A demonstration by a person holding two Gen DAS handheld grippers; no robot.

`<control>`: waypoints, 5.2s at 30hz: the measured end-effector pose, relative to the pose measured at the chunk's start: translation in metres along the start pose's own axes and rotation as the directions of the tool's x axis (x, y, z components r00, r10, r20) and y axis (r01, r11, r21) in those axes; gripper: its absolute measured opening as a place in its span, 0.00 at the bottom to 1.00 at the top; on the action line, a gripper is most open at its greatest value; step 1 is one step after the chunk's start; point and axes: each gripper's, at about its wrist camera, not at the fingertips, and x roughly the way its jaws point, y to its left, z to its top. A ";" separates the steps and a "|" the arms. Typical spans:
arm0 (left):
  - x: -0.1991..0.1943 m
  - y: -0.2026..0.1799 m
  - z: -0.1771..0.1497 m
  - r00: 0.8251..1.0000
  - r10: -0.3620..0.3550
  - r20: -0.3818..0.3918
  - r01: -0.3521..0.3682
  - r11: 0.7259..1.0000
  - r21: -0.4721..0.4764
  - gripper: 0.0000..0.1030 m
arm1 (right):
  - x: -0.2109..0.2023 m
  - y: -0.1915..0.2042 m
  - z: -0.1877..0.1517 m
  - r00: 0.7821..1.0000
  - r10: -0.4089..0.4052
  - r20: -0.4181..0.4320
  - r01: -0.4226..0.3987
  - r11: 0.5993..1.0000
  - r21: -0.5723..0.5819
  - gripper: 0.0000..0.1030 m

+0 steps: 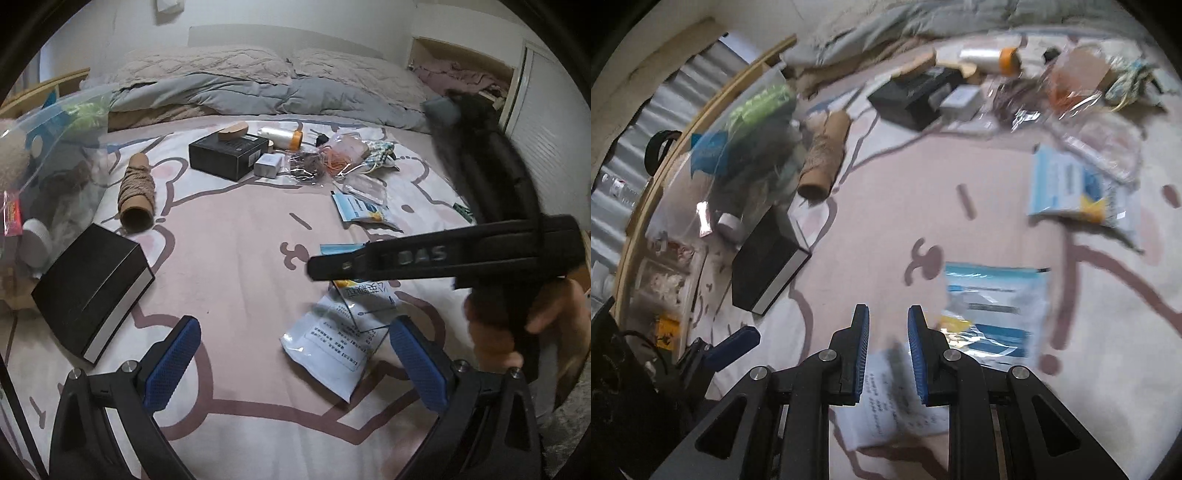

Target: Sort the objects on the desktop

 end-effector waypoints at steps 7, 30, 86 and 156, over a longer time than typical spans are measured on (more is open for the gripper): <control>0.011 0.002 -0.002 0.999 -0.009 -0.040 0.008 1.000 -0.017 1.00 | -0.001 -0.020 -0.023 0.999 -0.015 -0.028 0.017 0.997 0.075 0.22; 0.051 -0.010 -0.026 0.963 0.162 -0.213 -0.141 0.984 0.113 1.00 | -0.032 -0.044 -0.037 0.930 -0.362 0.056 0.360 0.932 0.042 0.22; 0.047 0.037 -0.025 0.922 0.245 -0.299 -0.239 0.969 0.057 1.00 | 0.005 0.007 -0.045 0.980 -0.201 0.012 0.200 0.966 -0.166 0.22; 0.076 0.017 -0.013 0.967 0.133 -0.215 -0.159 0.981 -0.108 1.00 | -0.015 -0.052 -0.004 0.828 -0.514 0.225 0.525 0.851 0.016 1.00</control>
